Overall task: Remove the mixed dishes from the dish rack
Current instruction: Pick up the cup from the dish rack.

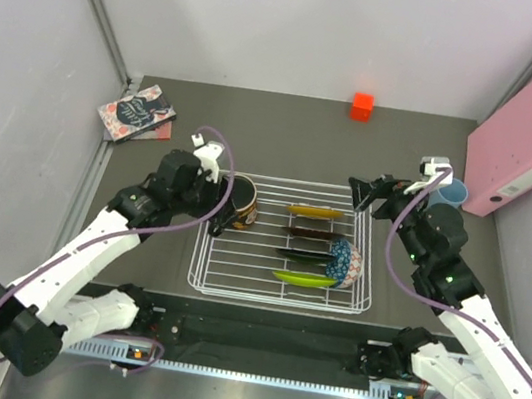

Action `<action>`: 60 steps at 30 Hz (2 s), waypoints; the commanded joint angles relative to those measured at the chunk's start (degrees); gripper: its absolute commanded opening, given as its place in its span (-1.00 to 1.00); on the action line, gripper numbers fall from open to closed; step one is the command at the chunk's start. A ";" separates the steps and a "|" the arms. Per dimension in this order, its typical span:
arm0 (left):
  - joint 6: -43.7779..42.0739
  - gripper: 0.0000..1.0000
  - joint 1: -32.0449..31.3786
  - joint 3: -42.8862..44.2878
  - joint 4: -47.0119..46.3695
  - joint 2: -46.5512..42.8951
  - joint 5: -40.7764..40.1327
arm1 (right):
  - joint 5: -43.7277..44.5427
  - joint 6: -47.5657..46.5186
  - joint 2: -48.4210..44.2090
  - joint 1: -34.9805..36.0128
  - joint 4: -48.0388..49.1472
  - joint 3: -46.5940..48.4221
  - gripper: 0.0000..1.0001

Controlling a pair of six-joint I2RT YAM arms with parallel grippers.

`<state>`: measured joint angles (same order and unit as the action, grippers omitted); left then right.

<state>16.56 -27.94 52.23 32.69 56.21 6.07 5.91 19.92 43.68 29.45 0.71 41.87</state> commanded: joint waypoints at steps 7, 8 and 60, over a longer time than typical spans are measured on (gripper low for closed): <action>-2.76 0.24 -2.99 -2.48 1.94 4.35 -3.95 | -0.20 0.03 -1.58 0.61 2.28 -1.17 0.71; -2.76 0.25 -2.99 -2.48 1.94 4.44 -4.39 | -0.03 0.03 -1.67 0.61 2.28 -1.35 0.71; 0.76 -0.68 -3.17 -2.31 1.33 22.46 -9.58 | -0.90 3.19 -4.83 0.61 3.51 -7.33 0.69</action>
<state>15.29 -31.66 51.20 33.74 77.17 0.38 5.65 22.70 39.09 29.47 2.11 34.46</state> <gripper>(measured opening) 0.299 0.850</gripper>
